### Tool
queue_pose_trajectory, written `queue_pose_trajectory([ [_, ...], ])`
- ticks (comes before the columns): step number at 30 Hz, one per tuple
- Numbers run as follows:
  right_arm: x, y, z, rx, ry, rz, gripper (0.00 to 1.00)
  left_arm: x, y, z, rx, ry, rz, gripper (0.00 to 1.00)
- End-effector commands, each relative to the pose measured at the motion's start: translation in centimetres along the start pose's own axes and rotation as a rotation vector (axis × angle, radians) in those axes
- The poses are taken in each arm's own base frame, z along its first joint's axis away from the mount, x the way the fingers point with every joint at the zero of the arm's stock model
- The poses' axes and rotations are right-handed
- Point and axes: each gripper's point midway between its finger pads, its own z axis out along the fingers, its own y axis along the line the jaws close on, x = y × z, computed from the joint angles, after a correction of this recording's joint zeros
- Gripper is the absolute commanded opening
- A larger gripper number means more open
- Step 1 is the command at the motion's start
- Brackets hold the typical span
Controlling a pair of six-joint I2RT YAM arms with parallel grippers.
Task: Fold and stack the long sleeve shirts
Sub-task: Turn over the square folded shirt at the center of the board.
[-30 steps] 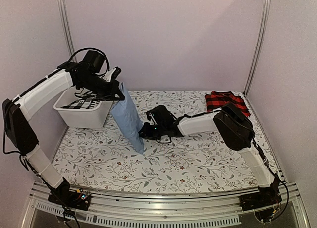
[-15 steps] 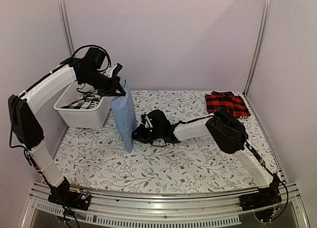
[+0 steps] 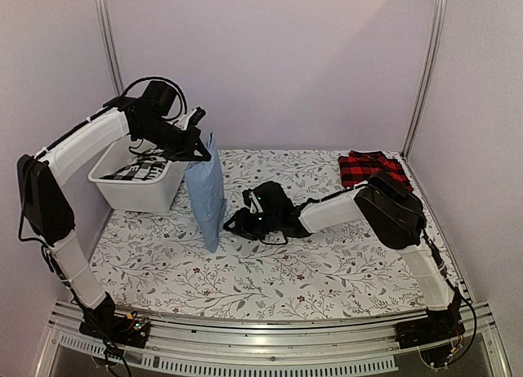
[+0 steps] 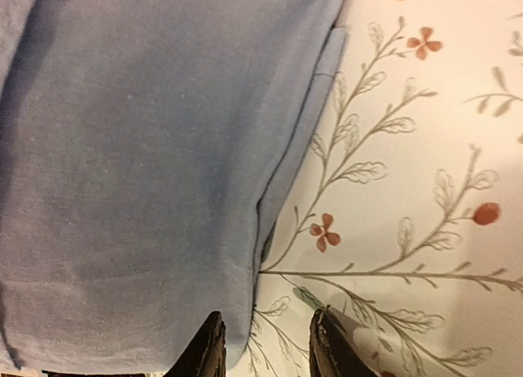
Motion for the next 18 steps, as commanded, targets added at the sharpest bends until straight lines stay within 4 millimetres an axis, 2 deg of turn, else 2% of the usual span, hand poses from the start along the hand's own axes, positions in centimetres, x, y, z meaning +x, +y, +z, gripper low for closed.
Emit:
queue_pose_trajectory([
  [1,-3.3,-0.5,-3.9,0.107,-0.046,-0.079,0.35,-0.4,-0.7,1.7,0.033,0.016,0.011,0.00],
  [3,-3.9,-0.9,-5.5,0.151,-0.062,-0.102,0.37,-0.4,-1.1,2.5,0.033,0.027,0.001,0.00],
  [5,-5.1,-0.3,-8.3,0.184,-0.104,-0.125,0.38,-0.6,-2.1,3.6,0.034,0.033,-0.001,0.00],
  [6,-5.4,-0.8,-9.5,0.212,-0.119,-0.130,0.38,-0.6,-2.8,4.2,0.032,0.035,0.001,0.00],
  [8,-6.8,0.1,-13.5,0.238,-0.174,-0.150,0.39,-0.4,-4.5,6.0,0.038,0.044,-0.015,0.00],
  [9,-7.2,-0.4,-15.0,0.266,-0.196,-0.154,0.40,-0.3,-5.5,7.1,0.048,0.047,-0.024,0.00],
  [10,-7.7,0.1,-17.4,0.286,-0.227,-0.160,0.40,-0.1,-6.4,8.4,0.055,0.053,-0.032,0.00],
  [13,-7.8,-1.3,-22.3,0.382,-0.271,-0.163,0.42,0.8,-8.9,13.1,0.069,0.068,-0.071,0.00],
  [14,-8.0,-1.1,-24.6,0.405,-0.314,-0.165,0.44,1.0,-10.1,14.7,0.089,0.071,-0.074,0.05],
  [15,-7.8,-1.7,-26.0,0.433,-0.327,-0.159,0.45,1.3,-11.0,16.5,0.097,0.076,-0.075,0.16],
  [17,-7.3,-1.6,-29.4,0.448,-0.376,-0.152,0.48,1.9,-13.6,19.4,0.132,0.096,-0.047,0.32],
  [18,-6.5,-2.5,-30.3,0.469,-0.379,-0.138,0.49,2.0,-14.7,20.4,0.145,0.102,-0.027,0.42],
])
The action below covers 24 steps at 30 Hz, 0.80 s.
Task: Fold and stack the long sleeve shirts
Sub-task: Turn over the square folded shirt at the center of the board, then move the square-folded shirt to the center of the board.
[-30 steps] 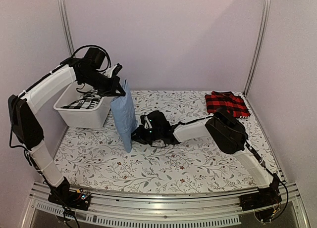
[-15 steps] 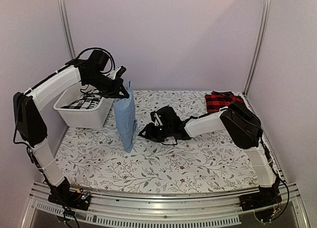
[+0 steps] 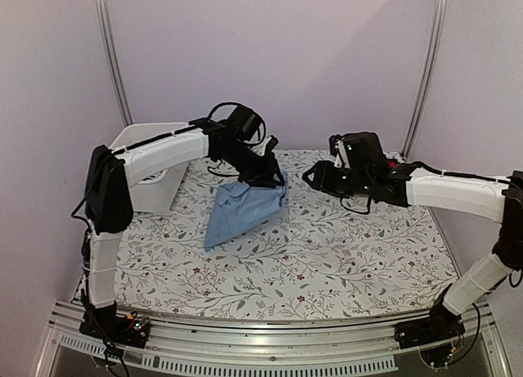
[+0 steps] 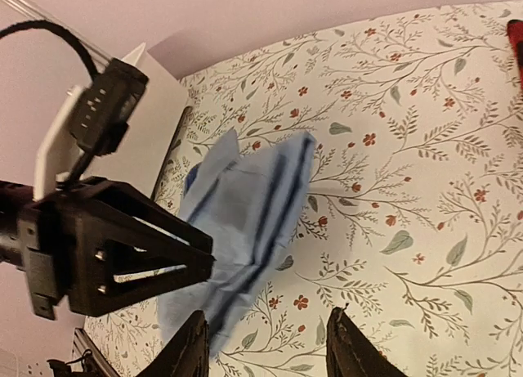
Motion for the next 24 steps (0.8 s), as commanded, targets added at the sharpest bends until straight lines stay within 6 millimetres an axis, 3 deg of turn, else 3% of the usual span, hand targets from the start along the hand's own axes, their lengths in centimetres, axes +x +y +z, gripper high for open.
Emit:
queue_pose_trajectory([
  [1,1.4,-5.1,-4.8,0.167,-0.022,-0.013,0.51,-0.8,-5.2,5.7,0.067,-0.022,0.027,0.51],
  [4,2.0,-5.1,-5.8,0.144,-0.008,-0.004,0.55,-1.7,-6.2,5.3,0.057,-0.049,0.056,0.70],
  [8,3.4,-5.0,-3.9,0.123,0.061,-0.007,0.57,-3.1,-4.6,1.7,0.036,-0.121,0.040,0.74],
  [11,4.6,-4.4,-2.0,0.091,0.125,-0.007,0.57,-3.0,-1.5,-1.7,-0.010,-0.166,0.003,0.74],
  [13,5.4,-4.7,-0.5,0.102,0.156,-0.011,0.57,-1.4,2.4,-2.8,-0.055,-0.153,-0.047,0.73],
  [17,6.5,-5.1,2.3,0.111,0.210,-0.025,0.57,1.0,8.2,-5.8,-0.113,-0.163,-0.108,0.72],
  [20,7.3,-5.8,4.4,0.134,0.244,-0.030,0.57,3.1,12.1,-7.1,-0.147,-0.154,-0.159,0.72],
  [24,7.7,-6.8,6.5,0.176,0.261,-0.037,0.56,5.1,15.6,-7.6,-0.171,-0.135,-0.189,0.71],
])
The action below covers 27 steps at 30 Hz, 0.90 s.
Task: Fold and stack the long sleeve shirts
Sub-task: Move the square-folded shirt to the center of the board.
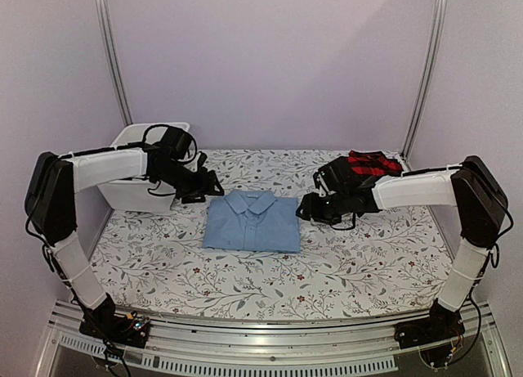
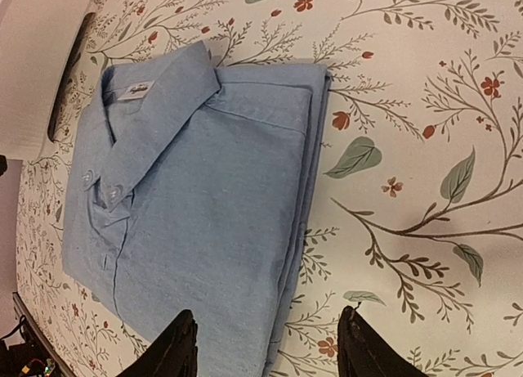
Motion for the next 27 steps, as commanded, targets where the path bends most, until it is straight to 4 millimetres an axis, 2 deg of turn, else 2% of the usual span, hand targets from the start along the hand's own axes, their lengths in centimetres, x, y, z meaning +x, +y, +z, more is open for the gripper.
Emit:
queue_pose_trajectory([
  [1,-1.0,0.5,2.0,0.009,0.000,-0.022,0.56,1.1,2.4,0.5,0.012,0.012,0.025,0.71],
  [9,-1.2,-0.4,5.7,0.091,0.042,-0.033,0.54,2.2,6.5,3.3,-0.107,0.053,-0.001,0.70],
  [15,-1.2,-1.4,7.3,0.181,0.060,-0.060,0.52,2.7,7.8,5.0,-0.142,0.071,-0.015,0.66],
  [23,-0.1,-1.2,8.9,0.215,0.093,-0.091,0.50,4.2,7.2,7.3,-0.096,0.121,-0.027,0.58],
  [27,0.2,-0.6,9.6,0.209,0.106,-0.098,0.48,4.6,6.5,8.1,-0.084,0.137,-0.027,0.49],
])
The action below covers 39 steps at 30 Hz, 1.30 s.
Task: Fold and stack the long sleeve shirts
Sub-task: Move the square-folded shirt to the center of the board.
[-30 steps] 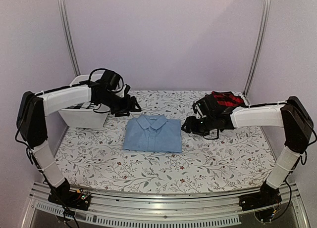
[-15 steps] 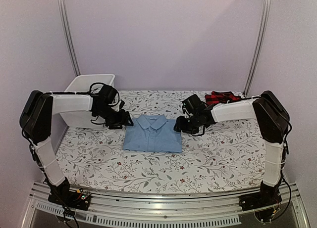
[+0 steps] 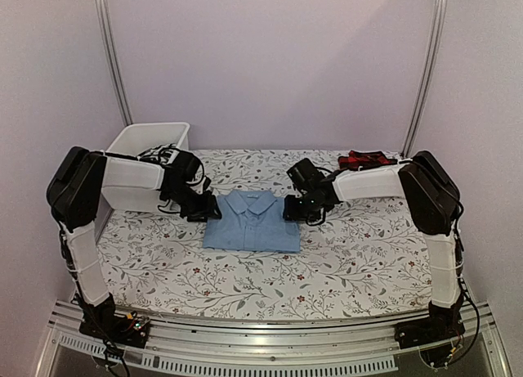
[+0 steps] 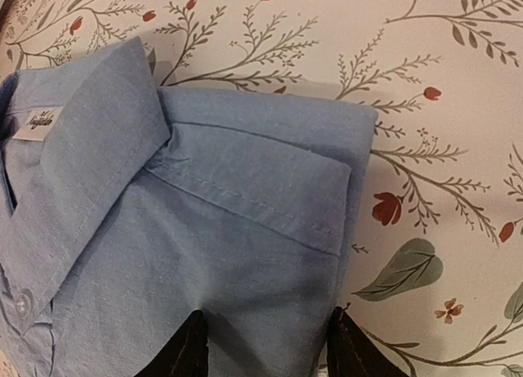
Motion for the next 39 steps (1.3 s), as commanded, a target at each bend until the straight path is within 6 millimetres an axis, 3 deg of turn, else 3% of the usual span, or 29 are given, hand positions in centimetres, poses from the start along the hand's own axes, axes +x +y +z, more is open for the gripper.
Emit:
queue_pose_trajectory([
  [1,1.2,0.2,1.3,0.031,0.040,-0.030,0.47,0.4,-1.4,1.3,0.037,0.015,0.014,0.46],
  [6,1.1,1.6,1.1,0.009,0.044,-0.049,0.36,0.4,-2.9,1.2,0.069,0.026,0.022,0.19],
  [9,0.8,2.5,0.2,-0.002,0.042,-0.062,0.22,0.1,-3.6,0.0,0.070,0.017,0.035,0.04],
  [11,0.7,3.1,-0.6,-0.008,0.038,-0.076,0.12,0.0,-3.9,-1.3,0.058,0.003,0.047,0.00],
  [14,1.1,4.1,-1.9,-0.021,0.039,-0.098,0.07,0.5,-4.1,-3.5,0.035,-0.013,0.063,0.00],
  [18,2.2,5.7,-3.6,-0.051,0.046,-0.121,0.05,2.9,-3.4,-5.3,-0.013,-0.010,0.059,0.00],
  [24,6.2,6.2,-4.2,-0.057,0.086,-0.123,0.05,8.1,-0.8,-5.9,-0.066,0.015,0.008,0.01],
  [27,7.8,5.2,-4.1,-0.053,0.101,-0.092,0.06,9.5,0.3,-5.5,-0.084,0.025,-0.015,0.12],
  [29,8.3,4.6,-4.0,-0.047,0.106,-0.079,0.10,9.6,0.9,-5.4,-0.110,0.022,-0.019,0.27],
  [32,8.5,3.8,-4.5,-0.028,0.095,-0.074,0.27,8.2,1.3,-6.5,-0.159,-0.034,-0.012,0.43],
  [35,7.7,3.4,-5.6,-0.018,0.062,-0.066,0.41,6.3,1.4,-8.1,-0.204,-0.095,-0.004,0.45],
  [39,6.0,3.0,-7.8,-0.023,-0.001,-0.050,0.44,5.4,-0.9,-9.3,-0.137,-0.126,0.031,0.40],
])
